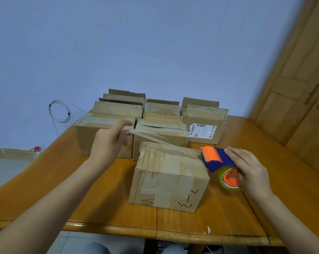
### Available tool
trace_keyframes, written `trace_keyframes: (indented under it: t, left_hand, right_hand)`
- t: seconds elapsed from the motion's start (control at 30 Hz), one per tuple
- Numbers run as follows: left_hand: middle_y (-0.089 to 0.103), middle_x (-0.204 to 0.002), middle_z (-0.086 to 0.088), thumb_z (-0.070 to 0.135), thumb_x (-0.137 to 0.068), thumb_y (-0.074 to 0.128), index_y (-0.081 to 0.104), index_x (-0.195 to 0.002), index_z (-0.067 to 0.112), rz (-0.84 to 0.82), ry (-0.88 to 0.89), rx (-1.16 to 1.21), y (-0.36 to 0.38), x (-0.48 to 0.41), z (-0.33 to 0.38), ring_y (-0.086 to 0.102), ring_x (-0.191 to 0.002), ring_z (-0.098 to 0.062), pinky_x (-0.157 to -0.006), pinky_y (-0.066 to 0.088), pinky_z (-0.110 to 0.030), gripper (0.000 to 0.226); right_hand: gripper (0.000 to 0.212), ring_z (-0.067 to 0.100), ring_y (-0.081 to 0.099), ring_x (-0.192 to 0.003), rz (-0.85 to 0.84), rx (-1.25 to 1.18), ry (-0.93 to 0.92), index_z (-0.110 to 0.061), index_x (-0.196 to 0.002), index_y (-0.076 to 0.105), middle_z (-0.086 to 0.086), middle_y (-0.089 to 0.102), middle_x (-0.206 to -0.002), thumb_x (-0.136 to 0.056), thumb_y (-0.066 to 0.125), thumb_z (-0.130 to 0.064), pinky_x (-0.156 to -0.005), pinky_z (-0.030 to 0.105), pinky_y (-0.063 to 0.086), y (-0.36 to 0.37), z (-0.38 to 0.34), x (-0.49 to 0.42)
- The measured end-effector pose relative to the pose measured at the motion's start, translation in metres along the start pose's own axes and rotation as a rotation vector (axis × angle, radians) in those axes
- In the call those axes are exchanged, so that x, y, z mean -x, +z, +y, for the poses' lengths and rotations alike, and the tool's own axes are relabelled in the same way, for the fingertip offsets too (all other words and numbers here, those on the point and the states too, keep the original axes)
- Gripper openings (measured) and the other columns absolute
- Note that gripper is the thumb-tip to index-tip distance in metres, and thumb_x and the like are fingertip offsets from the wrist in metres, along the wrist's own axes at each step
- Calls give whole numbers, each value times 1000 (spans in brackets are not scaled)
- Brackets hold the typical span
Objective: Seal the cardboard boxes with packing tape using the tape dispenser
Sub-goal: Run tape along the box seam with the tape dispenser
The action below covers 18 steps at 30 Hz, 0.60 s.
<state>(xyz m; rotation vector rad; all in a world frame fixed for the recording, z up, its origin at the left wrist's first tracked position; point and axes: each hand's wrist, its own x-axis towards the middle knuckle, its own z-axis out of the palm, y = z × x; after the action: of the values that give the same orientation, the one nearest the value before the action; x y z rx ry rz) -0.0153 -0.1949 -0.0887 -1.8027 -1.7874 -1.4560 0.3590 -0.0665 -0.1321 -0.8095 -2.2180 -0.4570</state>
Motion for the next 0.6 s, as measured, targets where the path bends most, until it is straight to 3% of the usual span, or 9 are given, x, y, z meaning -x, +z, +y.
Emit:
trace_keyframes:
  t: [0.13,0.3,0.6]
  left_hand:
    - [66,-66,-2,-5,-91,56,68,-99,9,11,-26,284,0,3,-3,66,-62,-7,-61,54,-14,20]
    - [71,-72,-5,0,-88,62,70,-88,15,-9,-236,539,1,1,6,71,-65,-16,-64,58,-22,17]
    - [75,-84,-3,6,-81,71,71,-97,15,-220,-376,597,-17,-11,7,71,-86,-10,-81,52,-14,18]
  right_hand:
    - [83,24,47,-113,-10,1,3,-15,-128,46,17,63,-119,-57,85,6,-65,39,57,-2,-1,0]
    - [84,23,47,-113,-21,3,4,-16,-129,46,15,63,-119,-57,85,5,-65,38,56,-2,0,-1]
    - [83,24,48,-111,-21,21,-11,-15,-128,46,16,64,-118,-57,85,4,-66,38,56,-6,-3,-4]
